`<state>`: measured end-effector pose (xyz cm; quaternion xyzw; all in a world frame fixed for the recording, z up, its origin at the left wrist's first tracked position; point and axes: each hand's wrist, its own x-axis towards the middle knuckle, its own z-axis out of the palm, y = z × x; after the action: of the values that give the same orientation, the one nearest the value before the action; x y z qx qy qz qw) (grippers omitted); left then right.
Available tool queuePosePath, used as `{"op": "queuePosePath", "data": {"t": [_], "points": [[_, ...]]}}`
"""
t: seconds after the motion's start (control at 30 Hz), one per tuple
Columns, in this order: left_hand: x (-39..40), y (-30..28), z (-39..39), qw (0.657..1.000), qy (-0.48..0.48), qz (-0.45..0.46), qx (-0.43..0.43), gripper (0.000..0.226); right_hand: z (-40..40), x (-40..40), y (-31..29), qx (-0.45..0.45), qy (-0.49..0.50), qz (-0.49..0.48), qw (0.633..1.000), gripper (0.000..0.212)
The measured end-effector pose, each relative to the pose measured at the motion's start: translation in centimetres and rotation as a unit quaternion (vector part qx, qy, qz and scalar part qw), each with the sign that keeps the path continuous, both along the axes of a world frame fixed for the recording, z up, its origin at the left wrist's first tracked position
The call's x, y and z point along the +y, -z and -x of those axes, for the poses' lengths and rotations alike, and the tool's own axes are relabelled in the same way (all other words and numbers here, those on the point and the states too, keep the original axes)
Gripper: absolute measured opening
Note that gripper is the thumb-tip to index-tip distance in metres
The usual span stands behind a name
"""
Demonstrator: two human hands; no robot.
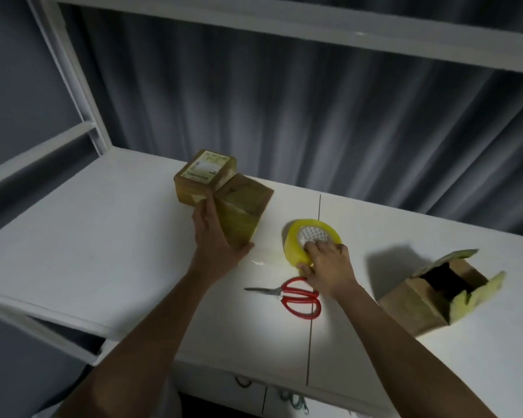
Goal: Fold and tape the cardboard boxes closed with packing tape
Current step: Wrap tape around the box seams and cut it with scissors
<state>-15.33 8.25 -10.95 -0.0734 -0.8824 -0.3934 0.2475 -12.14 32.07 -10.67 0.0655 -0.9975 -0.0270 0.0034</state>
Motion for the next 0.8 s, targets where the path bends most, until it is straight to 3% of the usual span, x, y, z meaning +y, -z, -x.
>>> {"op": "queuePosePath", "data": {"t": [0.1, 0.17, 0.23, 0.33, 0.43, 0.57, 0.7, 0.8], "points": [[-0.1, 0.7, -0.3, 1.000, -0.010, 0.001, 0.004, 0.130, -1.1, -0.6, 0.3, 0.059, -0.011, 0.058, 0.997, 0.044], [-0.1, 0.9, -0.6, 1.000, -0.017, -0.012, -0.007, 0.132, -2.3, -0.7, 0.4, 0.109, -0.100, 0.129, 0.981, 0.031], [-0.3, 1.2, -0.5, 1.000, -0.014, -0.020, -0.016, 0.133, -3.7, -1.0, 0.7, 0.043, -0.161, 0.120, 0.979, 0.028], [-0.9, 2.2, 0.0, 0.999, 0.000, -0.028, -0.029, 0.136, -4.9, -1.1, 1.4, -0.075, -0.138, 0.061, 0.986, 0.042], [-1.2, 3.1, 0.2, 0.998, 0.004, -0.036, -0.044, 0.136, -5.0, -1.7, 0.4, -0.117, -0.123, 0.047, 0.984, 0.041], [-1.3, 3.4, 0.2, 0.997, 0.020, -0.057, -0.053, 0.131, -5.6, -1.0, -0.4, -0.120, -0.111, 0.017, 0.986, 0.028], [-1.1, 2.7, -0.3, 0.997, 0.021, -0.051, -0.061, 0.129, -5.2, 0.2, -2.3, -0.083, -0.052, 0.070, 0.993, 0.034], [-1.3, 2.0, -0.2, 0.996, 0.025, -0.040, -0.076, 0.131, -3.5, 0.4, -5.8, -0.030, -0.055, 0.010, 0.998, 0.043]]}}
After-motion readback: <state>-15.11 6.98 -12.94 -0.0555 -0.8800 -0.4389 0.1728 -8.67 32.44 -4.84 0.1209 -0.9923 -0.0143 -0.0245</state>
